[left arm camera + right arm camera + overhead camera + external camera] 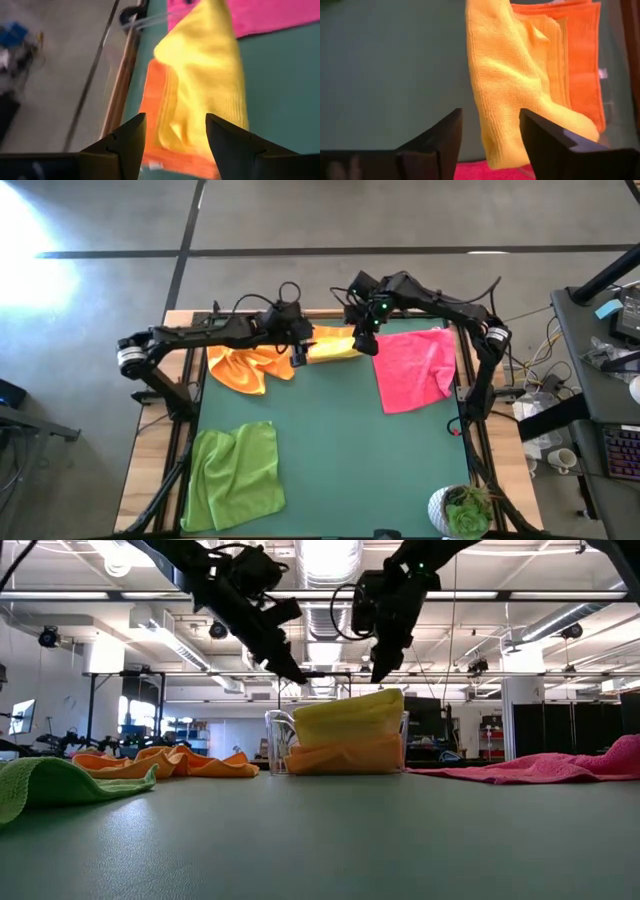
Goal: Fold microfiber towels
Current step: Stack the yellow microfiber towel on top of the orange microfiber towel
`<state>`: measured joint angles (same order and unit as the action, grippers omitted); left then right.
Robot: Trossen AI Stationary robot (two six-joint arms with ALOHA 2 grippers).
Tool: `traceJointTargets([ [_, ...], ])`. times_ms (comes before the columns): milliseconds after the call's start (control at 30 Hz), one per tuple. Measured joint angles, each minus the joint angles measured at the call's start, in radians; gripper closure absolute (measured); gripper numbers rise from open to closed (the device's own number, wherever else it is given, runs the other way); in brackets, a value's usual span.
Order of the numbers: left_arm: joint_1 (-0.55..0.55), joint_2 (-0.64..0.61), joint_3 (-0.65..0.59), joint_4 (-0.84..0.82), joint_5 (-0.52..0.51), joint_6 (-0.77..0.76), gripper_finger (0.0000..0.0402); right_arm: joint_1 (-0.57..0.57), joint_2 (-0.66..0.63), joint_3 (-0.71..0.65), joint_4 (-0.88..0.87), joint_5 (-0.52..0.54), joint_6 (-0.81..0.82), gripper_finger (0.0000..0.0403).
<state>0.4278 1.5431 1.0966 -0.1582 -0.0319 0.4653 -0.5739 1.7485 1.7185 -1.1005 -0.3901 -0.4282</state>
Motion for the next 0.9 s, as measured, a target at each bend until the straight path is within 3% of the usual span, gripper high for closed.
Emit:
traceJointTargets([
  [100,-0.025,0.039,-0.001,0.026,-0.002,0.066,0.0212,0.0,-0.001,0.016,-0.005,0.0,-0.052,0.0202],
  [367,-0.085,0.123,-0.002,0.109,-0.01,0.073,0.0212,0.0,0.0,-0.057,-0.004,0.0,-0.198,0.02],
  [533,-0.09,0.158,-0.001,0.168,-0.073,0.076,0.0212,0.005,0.0,-0.096,0.013,0.004,-0.259,0.02],
  [900,-0.116,0.215,-0.003,0.177,-0.082,0.188,0.0212,0.046,0.001,-0.116,0.05,0.124,-0.363,0.02],
])
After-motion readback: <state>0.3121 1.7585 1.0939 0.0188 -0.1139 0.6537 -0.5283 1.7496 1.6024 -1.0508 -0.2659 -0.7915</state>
